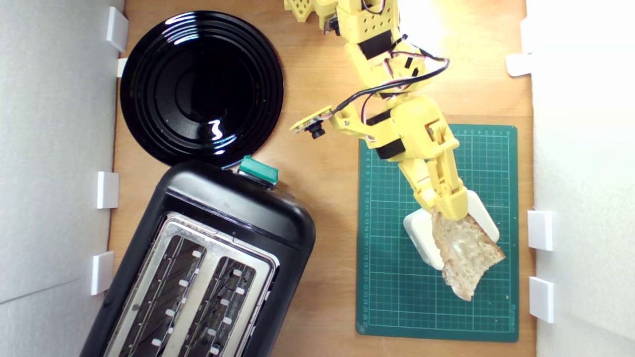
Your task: Pick bread and place in toaster
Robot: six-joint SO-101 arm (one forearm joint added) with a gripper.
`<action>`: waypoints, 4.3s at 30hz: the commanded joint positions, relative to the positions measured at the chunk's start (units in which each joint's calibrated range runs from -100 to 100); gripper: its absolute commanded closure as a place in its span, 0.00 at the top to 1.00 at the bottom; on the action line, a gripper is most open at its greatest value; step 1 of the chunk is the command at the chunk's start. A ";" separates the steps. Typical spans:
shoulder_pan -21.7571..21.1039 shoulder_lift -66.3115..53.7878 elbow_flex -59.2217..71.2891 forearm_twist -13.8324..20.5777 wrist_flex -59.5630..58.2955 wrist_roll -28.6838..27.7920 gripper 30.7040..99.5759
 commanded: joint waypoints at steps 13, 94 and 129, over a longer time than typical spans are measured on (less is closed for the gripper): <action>2.40 -30.36 -23.76 0.09 43.27 10.52 0.28; 36.24 -1.91 -105.01 5.71 114.94 46.04 0.28; 36.97 3.00 -105.10 5.89 107.52 45.57 0.28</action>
